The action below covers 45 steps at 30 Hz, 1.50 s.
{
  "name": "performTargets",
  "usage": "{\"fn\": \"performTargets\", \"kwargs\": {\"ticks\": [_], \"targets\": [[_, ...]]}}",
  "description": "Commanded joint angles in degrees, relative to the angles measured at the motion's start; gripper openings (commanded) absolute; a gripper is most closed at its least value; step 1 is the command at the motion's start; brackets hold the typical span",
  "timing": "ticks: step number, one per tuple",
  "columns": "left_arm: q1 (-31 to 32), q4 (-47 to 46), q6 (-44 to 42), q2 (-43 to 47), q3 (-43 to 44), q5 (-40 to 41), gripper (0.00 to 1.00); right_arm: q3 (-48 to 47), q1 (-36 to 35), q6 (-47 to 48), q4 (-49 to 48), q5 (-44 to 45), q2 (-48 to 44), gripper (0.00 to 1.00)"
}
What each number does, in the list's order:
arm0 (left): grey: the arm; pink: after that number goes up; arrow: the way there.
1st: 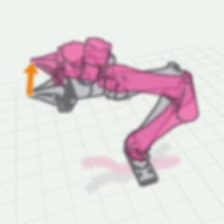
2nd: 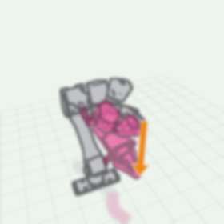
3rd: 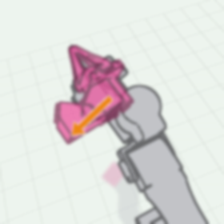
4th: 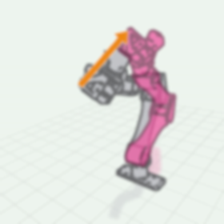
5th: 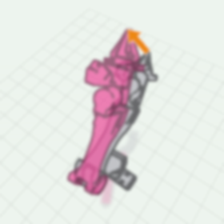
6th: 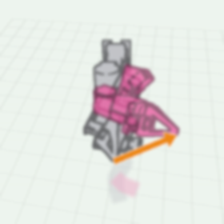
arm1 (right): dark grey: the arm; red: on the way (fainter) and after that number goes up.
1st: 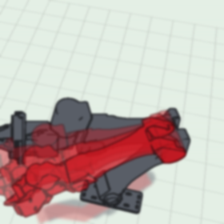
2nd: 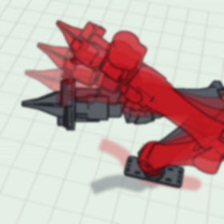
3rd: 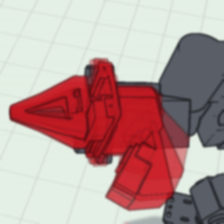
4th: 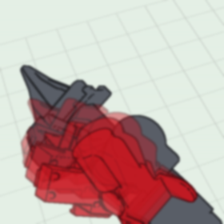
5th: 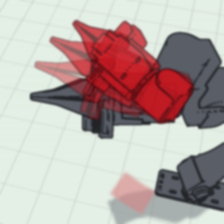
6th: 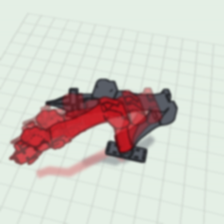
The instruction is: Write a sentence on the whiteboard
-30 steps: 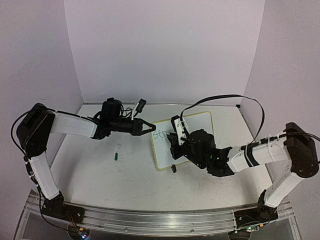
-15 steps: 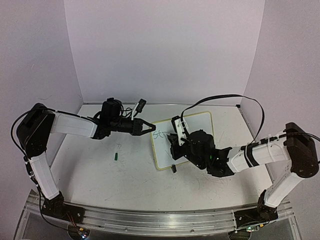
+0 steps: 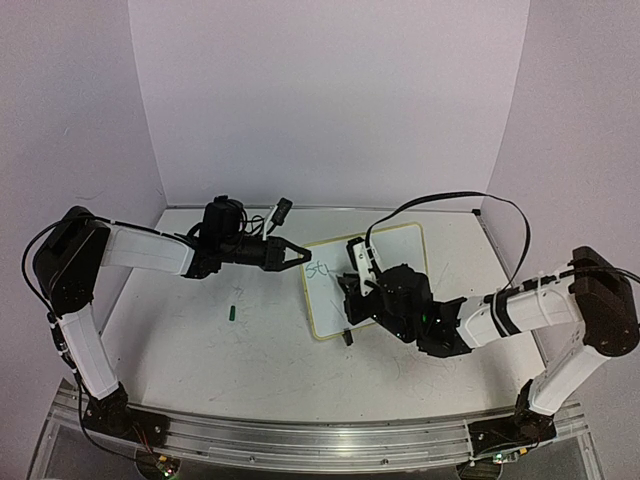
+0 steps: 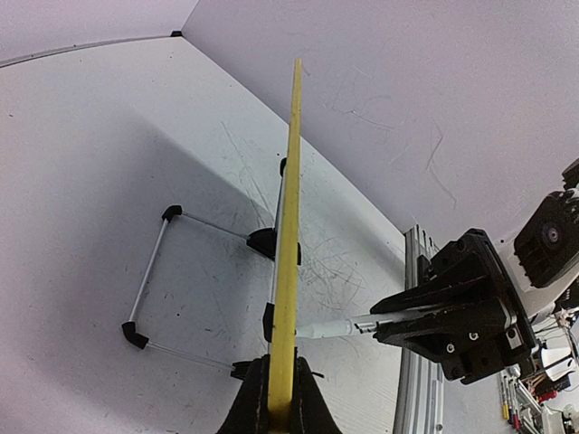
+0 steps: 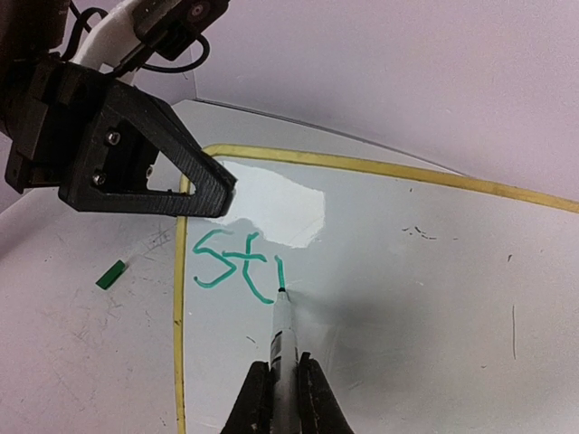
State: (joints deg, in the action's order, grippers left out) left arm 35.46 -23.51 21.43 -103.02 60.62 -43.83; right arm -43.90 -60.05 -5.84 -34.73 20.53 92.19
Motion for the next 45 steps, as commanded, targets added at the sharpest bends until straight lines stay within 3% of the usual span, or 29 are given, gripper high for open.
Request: {"fn": "performTargets", "kwargs": {"ticks": [1,29,38,45], "targets": [[-0.28,-2.03,0.1,2.93,0.99,-0.81,0.0,0.92,0.31,-1.11,2.88,0.08,-1.31,0.0],[-0.22,-2.05,0.11,3.43,0.9,-0.9,0.0,-3.89,0.98,1.71,0.01,2.81,1.79,0.0],[-0.2,-2.04,0.01,3.43,0.82,-0.81,0.0,-3.9,1.27,0.13,0.54,7.41,1.35,0.0],[-0.16,-2.05,-0.53,3.91,0.19,0.0,0.0,4.49,1.28,2.53,-4.35,0.88,-12.4,0.0]]}}
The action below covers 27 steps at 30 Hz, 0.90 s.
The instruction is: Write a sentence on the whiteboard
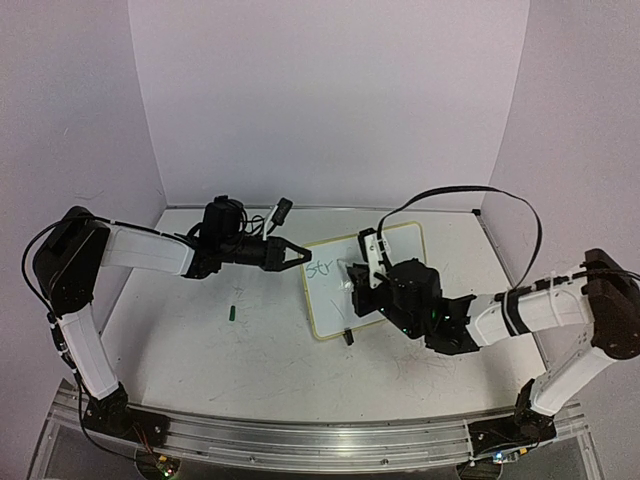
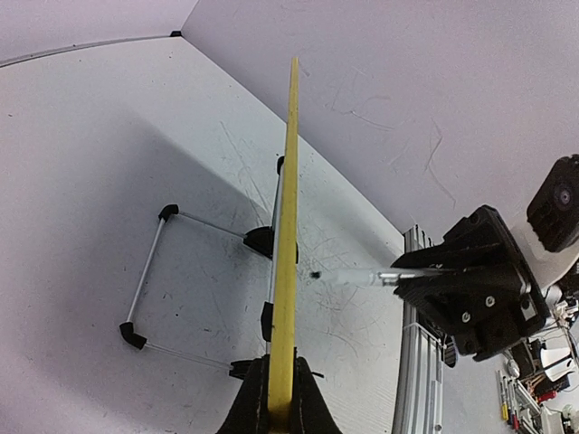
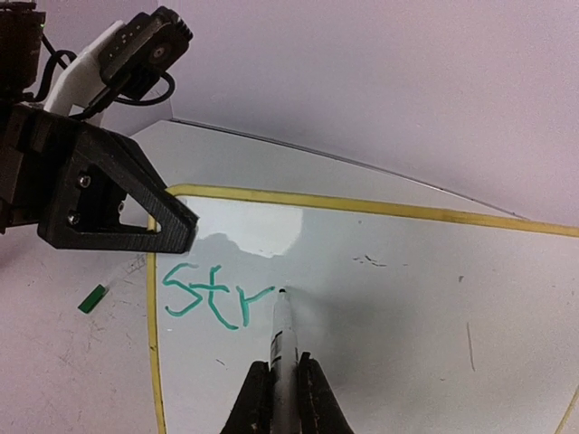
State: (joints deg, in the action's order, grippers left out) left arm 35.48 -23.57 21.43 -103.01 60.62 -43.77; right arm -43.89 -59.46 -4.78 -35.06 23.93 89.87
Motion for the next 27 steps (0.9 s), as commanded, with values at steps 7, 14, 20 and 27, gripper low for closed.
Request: {"fn": "performTargets", "kwargs": {"ticks": [7,14,20,27], "targets": [[0.38,-1.59,1.26,4.66,-0.23,3.21,0.0,6.14,1.17,4.24,-2.33,-6.05,-13.33,0.0],[0.62,-0.62,-1.79,6.0,-1.32,5.33,0.0,5.55,1.14,6.76,-5.19,-8.21,-9.94,0.0],[0.64,-0.31,-4.17,6.75,-1.97,7.4,0.0,5.38,1.16,7.39,-5.54,-8.53,-8.4,0.0],[0.64,-0.26,-3.95,5.87,-2.31,6.82,0.0,5.36,1.11,5.31,-5.33,-6.47,-6.85,0.0]]}}
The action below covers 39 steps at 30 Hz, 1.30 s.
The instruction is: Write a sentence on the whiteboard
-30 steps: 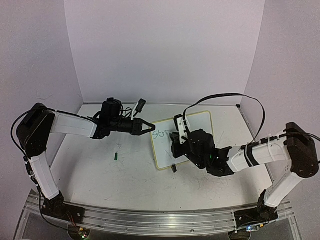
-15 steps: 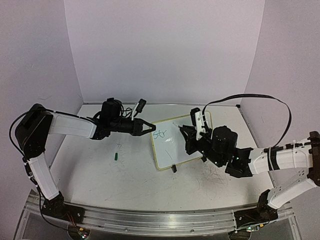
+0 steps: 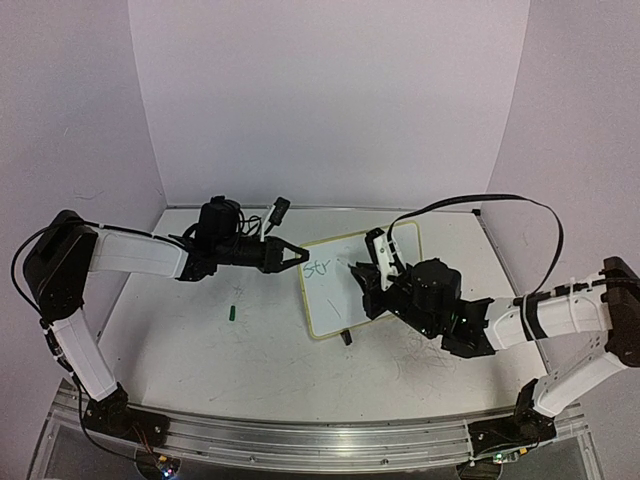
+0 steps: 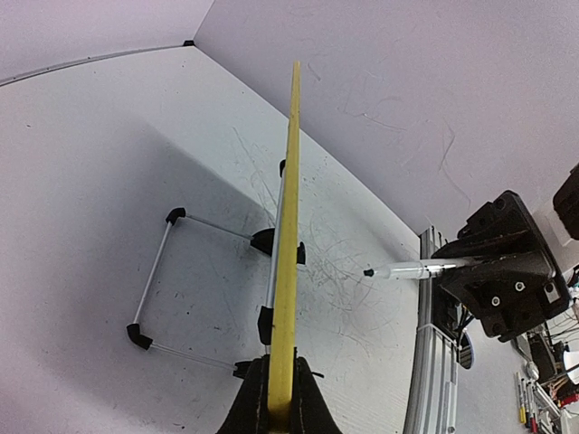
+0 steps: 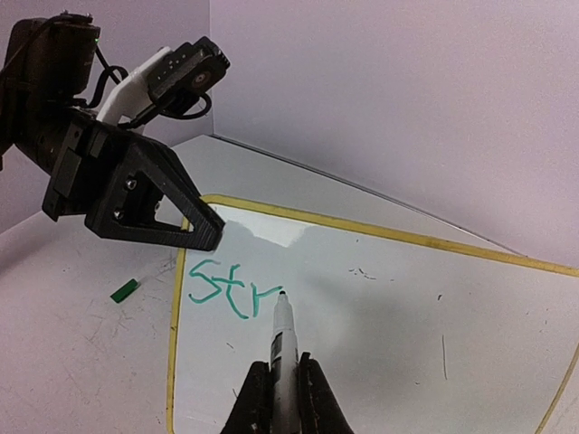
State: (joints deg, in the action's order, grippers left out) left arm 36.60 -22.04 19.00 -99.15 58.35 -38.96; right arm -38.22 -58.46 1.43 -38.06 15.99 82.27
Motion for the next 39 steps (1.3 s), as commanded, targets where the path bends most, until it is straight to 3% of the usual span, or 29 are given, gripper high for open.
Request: {"fn": "performTargets", "kwargs": {"ticks": [1,39], "targets": [[-0.48,-1.78,-1.48,2.07,-0.07,1.9,0.0,-0.23,0.11,-0.97,-2.29,1.74,0.82,0.0],[-0.21,-1.78,-0.9,1.5,1.16,0.38,0.0,-6.34,0.11,-0.84,0.26,2.87,6.35,0.0]]}}
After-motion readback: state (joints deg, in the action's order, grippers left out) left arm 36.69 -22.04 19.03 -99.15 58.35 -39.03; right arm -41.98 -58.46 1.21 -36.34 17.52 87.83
